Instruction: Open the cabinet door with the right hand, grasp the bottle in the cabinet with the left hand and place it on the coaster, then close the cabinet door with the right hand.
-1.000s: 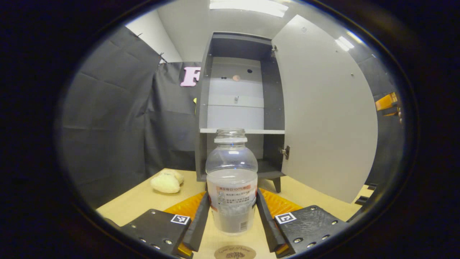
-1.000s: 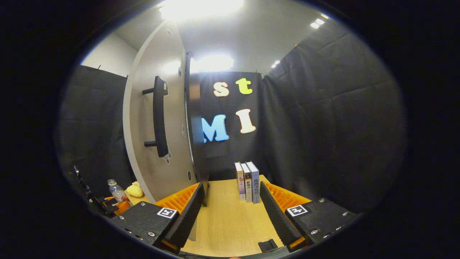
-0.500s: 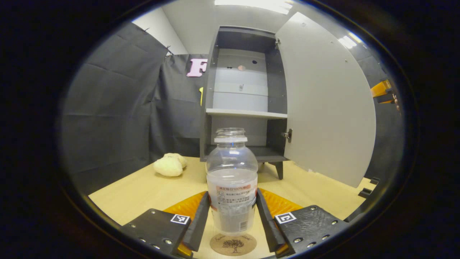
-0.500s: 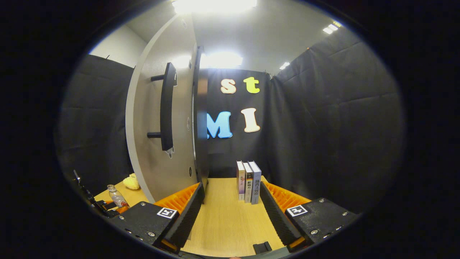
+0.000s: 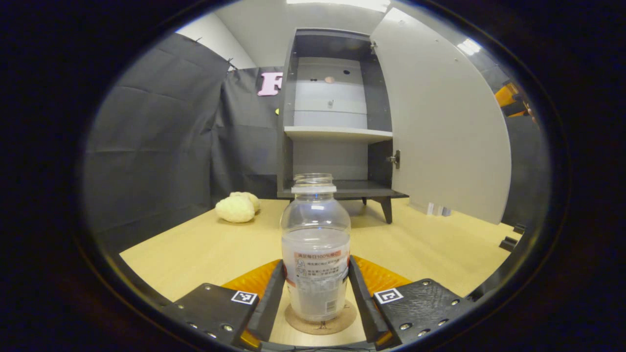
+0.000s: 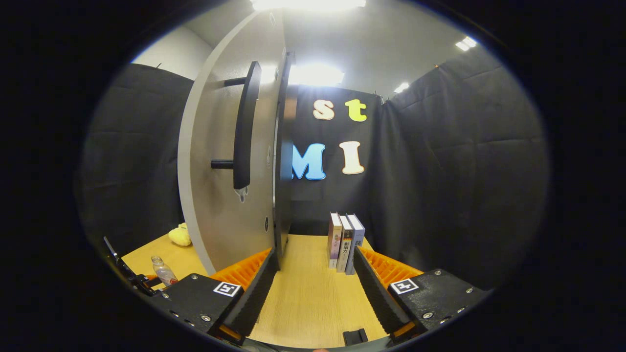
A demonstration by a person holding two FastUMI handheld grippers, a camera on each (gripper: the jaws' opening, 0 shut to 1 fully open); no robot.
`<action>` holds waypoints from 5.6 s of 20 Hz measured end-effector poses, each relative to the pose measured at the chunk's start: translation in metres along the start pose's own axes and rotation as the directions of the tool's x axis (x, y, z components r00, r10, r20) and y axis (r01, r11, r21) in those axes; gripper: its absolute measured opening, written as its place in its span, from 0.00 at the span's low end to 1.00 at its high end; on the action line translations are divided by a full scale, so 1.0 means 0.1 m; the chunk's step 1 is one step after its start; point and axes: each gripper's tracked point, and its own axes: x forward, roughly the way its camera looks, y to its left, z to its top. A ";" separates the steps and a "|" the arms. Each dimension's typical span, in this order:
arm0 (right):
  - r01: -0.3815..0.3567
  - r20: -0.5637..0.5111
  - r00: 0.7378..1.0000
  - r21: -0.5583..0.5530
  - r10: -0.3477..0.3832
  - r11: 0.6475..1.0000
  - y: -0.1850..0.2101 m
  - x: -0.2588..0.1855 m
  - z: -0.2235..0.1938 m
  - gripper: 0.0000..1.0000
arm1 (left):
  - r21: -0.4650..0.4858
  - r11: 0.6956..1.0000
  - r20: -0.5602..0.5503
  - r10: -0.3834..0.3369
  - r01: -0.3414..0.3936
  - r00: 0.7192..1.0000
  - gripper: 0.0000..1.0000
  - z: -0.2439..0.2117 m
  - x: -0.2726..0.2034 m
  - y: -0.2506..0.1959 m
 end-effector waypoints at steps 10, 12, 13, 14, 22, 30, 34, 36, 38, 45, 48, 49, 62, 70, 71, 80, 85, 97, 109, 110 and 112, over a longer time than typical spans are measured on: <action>-0.027 0.048 0.999 0.018 0.027 0.999 0.03 0.00 0.14 0.95 | 0.020 1.000 -0.012 0.015 -0.015 1.000 0.78 0.21 -0.14 -0.03; -0.028 0.078 0.997 0.033 0.025 0.999 0.03 0.09 0.20 0.95 | 0.036 0.999 0.001 0.004 -0.004 1.000 0.75 0.38 -0.19 -0.07; -0.031 0.089 0.996 0.044 0.027 0.999 0.04 0.14 0.23 0.95 | 0.039 0.999 0.004 0.000 0.000 1.000 0.81 0.45 -0.22 -0.10; -0.035 0.101 0.995 0.057 0.029 0.998 0.05 0.17 0.26 0.95 | 0.038 0.999 0.004 -0.002 0.002 1.000 0.77 0.52 -0.26 -0.12; -0.034 0.191 0.981 0.134 0.008 0.990 0.09 0.11 0.47 0.95 | 0.013 0.999 0.048 0.047 -0.048 0.998 0.77 1.32 -0.64 0.13; 0.072 0.203 0.975 0.097 -0.090 0.993 -0.01 0.14 0.61 0.95 | -0.052 0.994 0.072 0.102 -0.099 0.992 0.77 2.06 -0.77 0.82; 0.204 0.229 0.950 0.059 -0.212 0.977 -0.22 0.13 0.67 0.93 | -0.024 0.993 0.114 0.119 -0.117 0.986 0.77 2.31 -0.73 1.25; 0.225 0.222 0.946 0.072 -0.236 0.972 -0.21 0.13 0.65 0.93 | -0.013 0.993 0.122 0.115 -0.114 0.986 0.77 2.35 -0.67 1.40; 0.246 0.220 0.940 0.085 -0.259 0.965 -0.21 0.11 0.66 0.93 | -0.019 0.994 0.118 0.106 -0.105 0.987 0.77 2.32 -0.61 1.50; 0.296 0.216 0.926 0.093 -0.309 0.951 -0.19 0.07 0.65 0.93 | -0.032 0.996 0.099 0.084 -0.081 0.992 0.77 2.20 -0.47 1.80; 0.300 0.218 0.924 0.093 -0.313 0.949 -0.15 0.07 0.65 0.92 | -0.039 0.996 0.095 0.079 -0.075 0.992 0.78 2.14 -0.43 1.91; 0.299 0.219 0.924 0.092 -0.313 0.950 -0.13 0.07 0.65 0.92 | -0.043 0.996 0.094 0.078 -0.074 0.993 0.77 2.13 -0.43 1.94; 0.175 0.243 0.951 0.087 -0.191 0.981 0.36 0.21 0.69 0.92 | -0.040 0.993 0.097 0.115 -0.111 0.989 0.77 1.97 -0.57 2.68; 0.095 0.255 0.960 0.074 -0.111 0.993 0.64 0.27 0.71 0.92 | -0.046 0.981 0.094 0.194 -0.190 0.977 0.77 1.91 -0.80 3.21; 0.088 0.256 0.961 0.072 -0.104 0.993 0.66 0.28 0.72 0.92 | -0.046 0.979 0.092 0.204 -0.200 0.975 0.77 1.90 -0.82 3.25; 0.000 0.255 0.967 0.054 -0.013 0.999 0.95 0.40 0.71 0.94 | -0.040 0.963 0.076 0.267 -0.265 0.961 0.78 1.83 -1.02 3.57; -0.015 0.241 0.971 0.028 0.008 1.000 0.97 0.38 0.65 0.94 | -0.049 0.960 0.089 0.278 -0.275 0.956 0.78 1.87 -1.04 3.61; 0.023 0.233 0.972 0.004 -0.023 1.000 0.77 0.30 0.56 0.94 | -0.050 0.983 0.153 0.184 -0.179 0.971 0.74 2.44 -1.17 3.29; 0.048 0.217 0.975 0.035 -0.054 0.998 0.50 0.18 0.49 0.94 | -0.011 0.997 0.199 0.083 -0.082 0.977 0.81 2.77 -0.90 1.98; 0.046 0.216 0.975 0.036 -0.053 0.998 0.48 0.18 0.48 0.94 | -0.007 0.997 0.201 0.081 -0.081 0.976 0.80 2.79 -0.90 1.88; 0.038 0.216 0.975 0.040 -0.046 0.998 0.46 0.18 0.47 0.94 | 0.001 0.997 0.204 0.074 -0.076 0.976 0.77 2.84 -0.87 1.72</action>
